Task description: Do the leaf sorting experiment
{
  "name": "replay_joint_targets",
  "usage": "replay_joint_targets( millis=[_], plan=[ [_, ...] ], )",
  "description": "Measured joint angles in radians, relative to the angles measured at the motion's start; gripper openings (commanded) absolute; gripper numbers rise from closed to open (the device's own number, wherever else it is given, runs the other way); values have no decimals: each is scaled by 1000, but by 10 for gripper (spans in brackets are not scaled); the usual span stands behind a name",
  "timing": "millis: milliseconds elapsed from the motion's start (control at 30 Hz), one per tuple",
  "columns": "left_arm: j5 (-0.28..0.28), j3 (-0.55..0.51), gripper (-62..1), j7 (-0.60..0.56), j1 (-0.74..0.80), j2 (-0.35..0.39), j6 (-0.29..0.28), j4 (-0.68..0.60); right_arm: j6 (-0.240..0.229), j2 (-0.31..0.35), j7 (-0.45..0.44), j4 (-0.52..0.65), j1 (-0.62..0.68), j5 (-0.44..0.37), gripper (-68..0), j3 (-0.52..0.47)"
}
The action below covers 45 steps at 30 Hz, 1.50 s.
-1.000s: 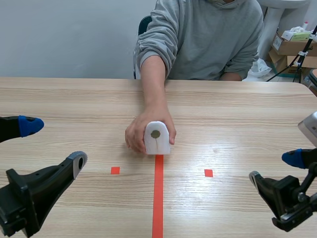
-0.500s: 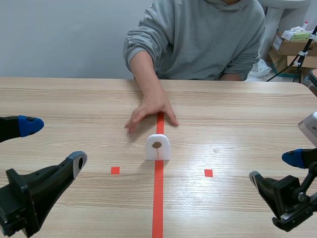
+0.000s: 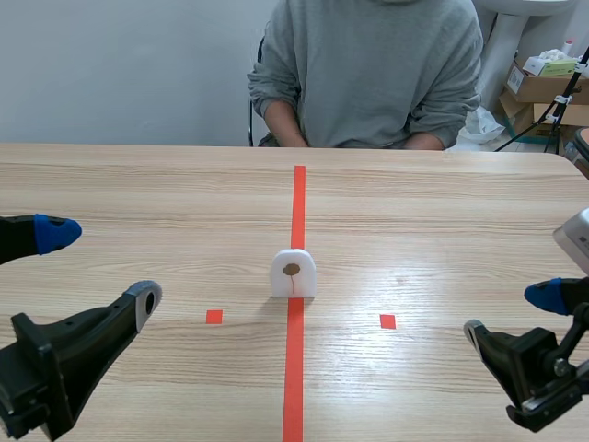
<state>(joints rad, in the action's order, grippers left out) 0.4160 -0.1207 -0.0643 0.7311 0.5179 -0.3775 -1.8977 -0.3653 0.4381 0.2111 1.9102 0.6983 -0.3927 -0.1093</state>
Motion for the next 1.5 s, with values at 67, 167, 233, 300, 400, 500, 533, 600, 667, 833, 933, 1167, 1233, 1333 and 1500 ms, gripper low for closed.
replay_joint_targets(
  millis=[67,167,233,300,400,500,533,600,667,833,933,1167,1233,1333,1500],
  plan=[
    [0,0,14,0,0,0,0,0,0,0,0,0,0,0,-234,0],
    [0,0,14,0,0,0,0,0,0,0,0,0,0,0,-234,0],
    [0,0,14,0,0,0,0,0,0,0,0,0,0,0,-234,0],
    [0,0,14,0,0,0,0,0,0,0,0,0,0,0,-234,0],
    [0,0,14,0,0,0,0,0,0,0,0,0,0,5,-234,0],
    [0,0,14,0,0,0,0,0,0,0,0,0,0,13,-234,0],
    [0,0,14,0,0,0,0,0,0,0,0,0,0,24,-234,0],
    [0,0,14,0,0,0,0,0,0,0,0,0,0,34,-234,0],
    [0,0,14,0,0,0,0,0,0,0,2,0,0,34,-234,0],
    [0,0,14,0,0,0,0,0,0,0,35,0,0,51,-234,0],
    [0,0,14,0,0,0,0,0,0,0,51,0,-2,64,-234,0],
    [0,0,14,3,0,0,0,0,3,0,71,0,-24,64,-234,0],
    [0,0,14,30,-1,0,0,0,3,0,72,0,-25,64,-234,0],
    [-55,6,14,69,-31,0,-9,11,3,0,83,0,-24,64,-234,0],
    [-113,77,14,77,-173,0,-32,131,3,0,82,0,-24,64,-234,0]
  ],
)
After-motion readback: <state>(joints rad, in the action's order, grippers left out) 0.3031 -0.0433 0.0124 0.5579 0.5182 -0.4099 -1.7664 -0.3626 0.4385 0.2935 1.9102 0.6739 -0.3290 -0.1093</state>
